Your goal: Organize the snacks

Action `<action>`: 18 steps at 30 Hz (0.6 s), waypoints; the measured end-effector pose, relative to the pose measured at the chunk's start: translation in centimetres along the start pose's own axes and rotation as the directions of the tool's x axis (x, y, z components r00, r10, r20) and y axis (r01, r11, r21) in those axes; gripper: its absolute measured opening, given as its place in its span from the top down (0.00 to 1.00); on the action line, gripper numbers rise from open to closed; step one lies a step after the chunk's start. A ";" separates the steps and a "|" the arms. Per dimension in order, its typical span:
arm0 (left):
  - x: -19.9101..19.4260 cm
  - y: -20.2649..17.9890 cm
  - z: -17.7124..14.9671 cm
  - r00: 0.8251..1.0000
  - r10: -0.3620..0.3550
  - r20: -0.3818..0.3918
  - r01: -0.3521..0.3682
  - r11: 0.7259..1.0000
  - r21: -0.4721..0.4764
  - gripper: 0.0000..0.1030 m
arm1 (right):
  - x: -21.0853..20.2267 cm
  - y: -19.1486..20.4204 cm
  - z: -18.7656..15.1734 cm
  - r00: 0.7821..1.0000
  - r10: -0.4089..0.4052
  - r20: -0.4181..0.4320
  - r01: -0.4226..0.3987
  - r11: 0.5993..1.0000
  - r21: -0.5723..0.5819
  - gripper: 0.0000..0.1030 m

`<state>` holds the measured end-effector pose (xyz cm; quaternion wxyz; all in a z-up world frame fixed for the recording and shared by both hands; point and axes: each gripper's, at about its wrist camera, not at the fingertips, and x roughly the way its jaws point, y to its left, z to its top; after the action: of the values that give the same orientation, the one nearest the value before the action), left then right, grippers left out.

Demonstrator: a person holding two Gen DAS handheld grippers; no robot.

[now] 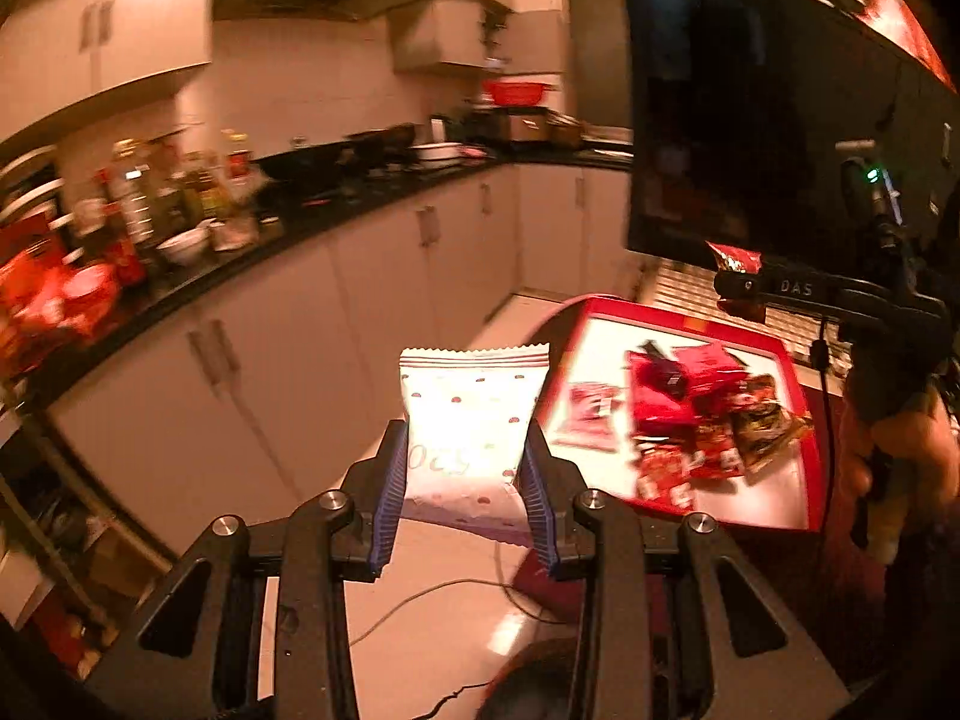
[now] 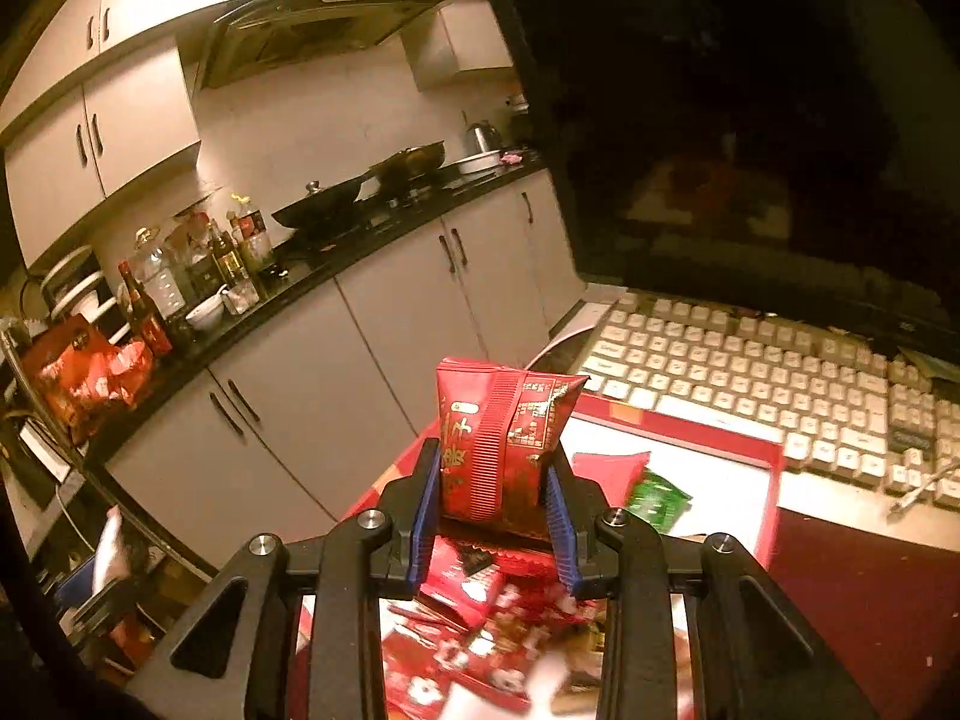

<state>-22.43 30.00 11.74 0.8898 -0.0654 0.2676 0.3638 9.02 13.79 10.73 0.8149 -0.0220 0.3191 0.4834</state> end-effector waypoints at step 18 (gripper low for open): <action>-6.0 3.2 -2.7 0.982 0.183 0.035 -0.177 0.975 -0.134 0.67 | 2.8 10.6 -1.4 0.961 0.262 -0.087 -0.269 0.960 -0.077 0.68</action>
<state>-29.33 27.85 12.89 0.8531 -0.0902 0.2270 0.4610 0.72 21.09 11.00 0.7282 -0.0332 0.3282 0.6008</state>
